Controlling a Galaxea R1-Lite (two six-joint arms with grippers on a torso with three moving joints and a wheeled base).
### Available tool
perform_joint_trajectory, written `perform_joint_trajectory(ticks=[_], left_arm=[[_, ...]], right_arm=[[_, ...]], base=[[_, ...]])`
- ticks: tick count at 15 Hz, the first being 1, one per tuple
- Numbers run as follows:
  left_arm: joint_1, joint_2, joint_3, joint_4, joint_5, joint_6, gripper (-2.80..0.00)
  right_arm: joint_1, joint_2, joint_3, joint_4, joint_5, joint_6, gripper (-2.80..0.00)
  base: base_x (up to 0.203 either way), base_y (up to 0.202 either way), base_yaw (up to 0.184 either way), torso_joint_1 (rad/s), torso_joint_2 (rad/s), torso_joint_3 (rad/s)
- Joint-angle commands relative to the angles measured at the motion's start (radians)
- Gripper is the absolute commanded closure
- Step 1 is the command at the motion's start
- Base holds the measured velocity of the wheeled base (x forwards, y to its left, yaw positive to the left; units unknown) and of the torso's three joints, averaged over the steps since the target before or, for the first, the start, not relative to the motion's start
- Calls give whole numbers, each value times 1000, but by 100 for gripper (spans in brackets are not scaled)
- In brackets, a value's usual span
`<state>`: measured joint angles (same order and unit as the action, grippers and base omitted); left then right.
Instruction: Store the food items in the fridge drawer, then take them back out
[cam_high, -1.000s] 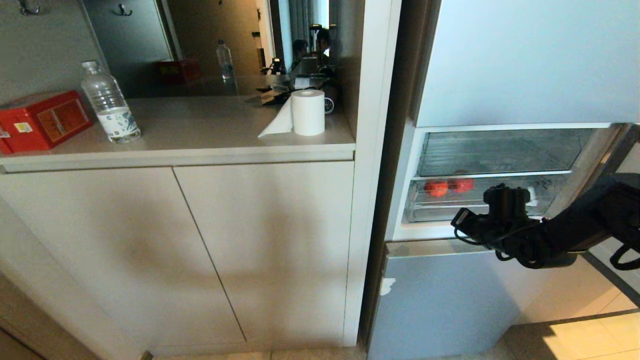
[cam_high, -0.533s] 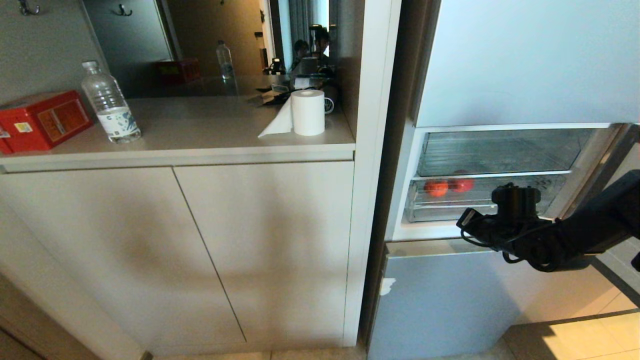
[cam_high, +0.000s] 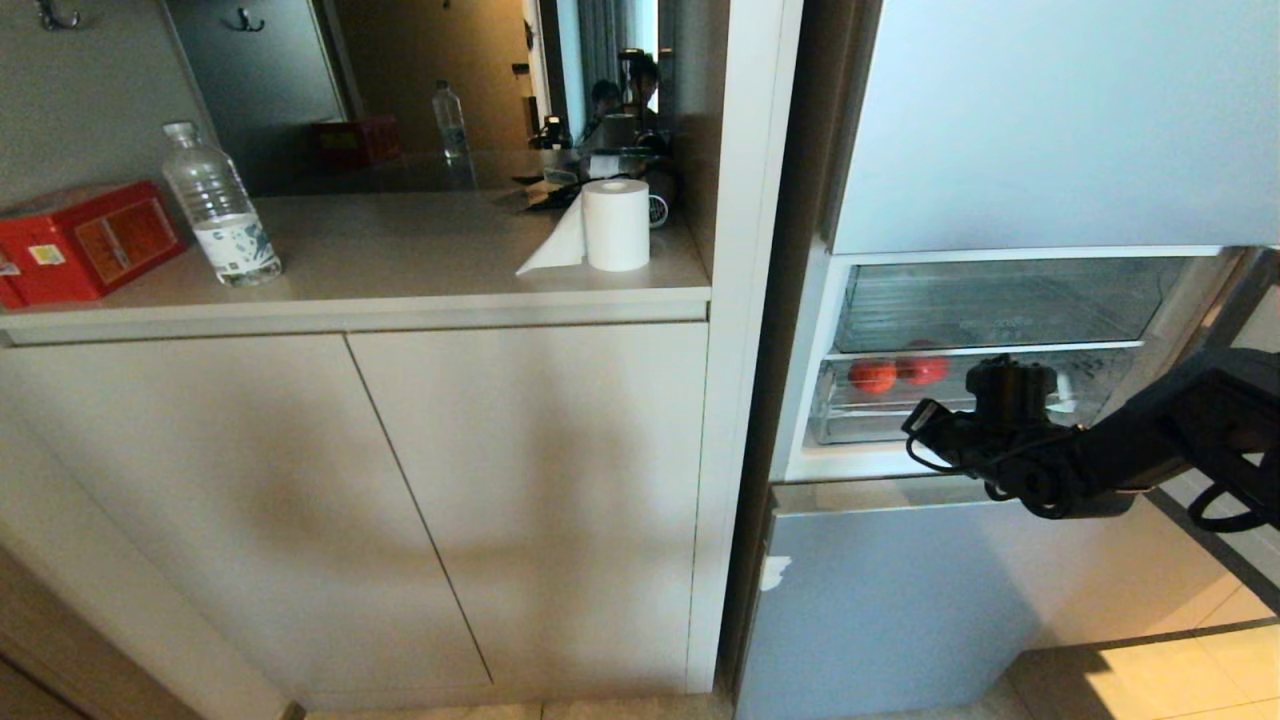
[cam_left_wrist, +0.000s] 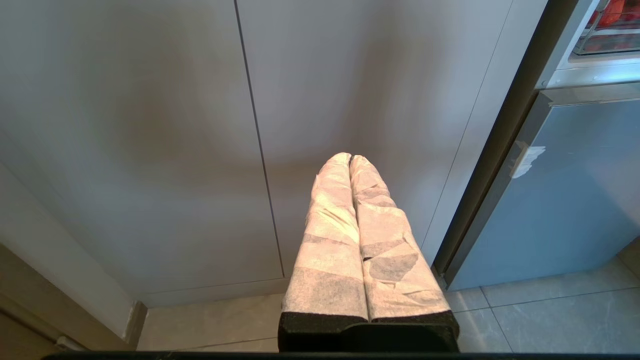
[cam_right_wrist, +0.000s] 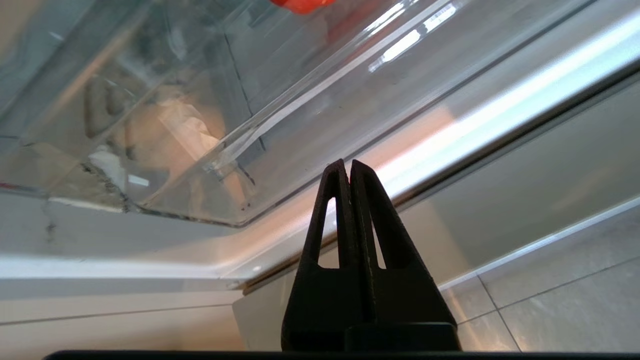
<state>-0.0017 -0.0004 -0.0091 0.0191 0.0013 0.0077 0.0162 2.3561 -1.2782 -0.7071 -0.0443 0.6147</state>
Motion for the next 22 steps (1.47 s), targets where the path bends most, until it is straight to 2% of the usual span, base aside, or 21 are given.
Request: perform_joint_trajectory(ticks=[1, 4, 6, 8, 10, 13, 18, 20, 22], left_arm=[[0, 0, 0, -1, 0, 0, 0], [0, 0, 0, 0, 0, 0, 0], [0, 0, 0, 1, 0, 0, 0], [0, 0, 0, 1, 0, 0, 0], [0, 0, 0, -1, 0, 0, 0], [0, 0, 0, 1, 0, 0, 0], [0, 0, 0, 1, 0, 0, 0], [0, 0, 0, 0, 0, 0, 0], [0, 0, 0, 0, 0, 0, 0]], right_arm=[[1, 42, -33, -8, 0, 5, 0], [-1, 90, -103, -9, 0, 16, 0], [1, 93, -102, -9, -1, 18, 0], [1, 45, -46, -9, -2, 20, 0], [1, -95, 118, -9, 2, 17, 0], [-3, -413, 435, -9, 40, -24, 0], [-44, -1149, 968, -2, 127, -238, 0], [-52, -1448, 1091, 57, 129, -303, 0], [-53, -1730, 1164, 183, 121, -359, 0]], base=[[0, 0, 0, 0, 0, 0], [0, 0, 0, 0, 0, 0], [0, 0, 0, 0, 0, 0], [0, 0, 0, 0, 0, 0], [0, 0, 0, 0, 0, 0], [0, 0, 0, 0, 0, 0], [0, 0, 0, 0, 0, 0], [0, 0, 0, 0, 0, 0], [0, 0, 0, 0, 0, 0]])
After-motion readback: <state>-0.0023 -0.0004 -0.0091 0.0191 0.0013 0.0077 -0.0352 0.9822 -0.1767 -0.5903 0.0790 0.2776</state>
